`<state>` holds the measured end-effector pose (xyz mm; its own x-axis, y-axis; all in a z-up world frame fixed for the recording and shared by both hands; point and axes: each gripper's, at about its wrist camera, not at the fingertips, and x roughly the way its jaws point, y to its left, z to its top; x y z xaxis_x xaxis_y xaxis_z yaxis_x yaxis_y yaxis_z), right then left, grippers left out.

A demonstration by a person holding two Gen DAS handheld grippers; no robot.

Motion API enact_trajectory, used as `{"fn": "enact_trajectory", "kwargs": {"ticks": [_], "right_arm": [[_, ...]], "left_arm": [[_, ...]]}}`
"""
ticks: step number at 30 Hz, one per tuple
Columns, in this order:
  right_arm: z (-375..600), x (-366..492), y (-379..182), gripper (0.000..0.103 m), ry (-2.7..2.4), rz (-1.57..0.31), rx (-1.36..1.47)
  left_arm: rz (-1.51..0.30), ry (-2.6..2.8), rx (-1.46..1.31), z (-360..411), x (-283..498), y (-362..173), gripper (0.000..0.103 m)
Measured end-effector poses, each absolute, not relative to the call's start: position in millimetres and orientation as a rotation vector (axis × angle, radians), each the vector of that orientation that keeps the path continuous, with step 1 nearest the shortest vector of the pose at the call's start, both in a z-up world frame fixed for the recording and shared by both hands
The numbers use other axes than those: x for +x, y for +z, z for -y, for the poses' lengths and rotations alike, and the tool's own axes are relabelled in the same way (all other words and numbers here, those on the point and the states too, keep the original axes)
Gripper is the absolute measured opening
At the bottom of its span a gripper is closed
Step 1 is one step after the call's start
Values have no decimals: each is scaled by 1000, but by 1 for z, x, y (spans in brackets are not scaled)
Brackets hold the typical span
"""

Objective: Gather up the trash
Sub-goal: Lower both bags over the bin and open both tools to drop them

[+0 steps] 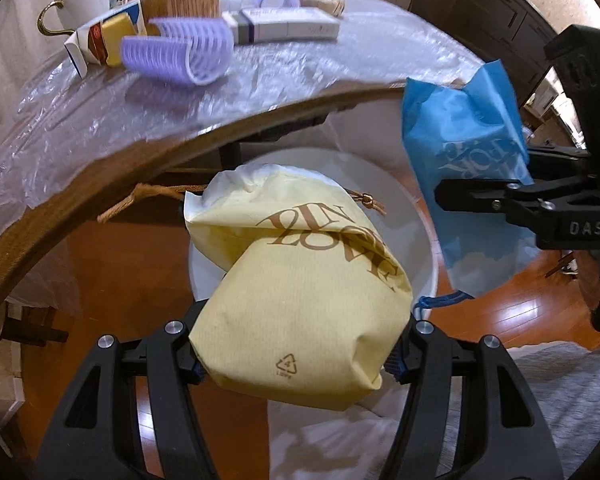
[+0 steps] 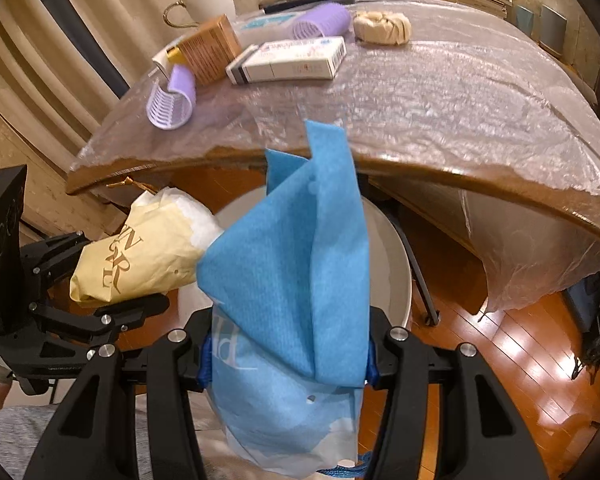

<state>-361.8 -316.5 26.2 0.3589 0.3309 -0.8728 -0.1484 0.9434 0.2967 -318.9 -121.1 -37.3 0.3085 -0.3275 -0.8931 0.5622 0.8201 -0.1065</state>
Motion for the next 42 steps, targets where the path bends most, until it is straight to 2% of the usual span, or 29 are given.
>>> {"fn": "enact_trajectory", "kwargs": {"ticks": [18,42], "right_arm": [[306,-350,-11,52,269,-1206,147],[304,-332,-25,52,253,-1265,146]], "left_arm": [[-1175,-534,242,132,-308,-77,63],[-1211,-527,302,142,-295,-90,61]]}}
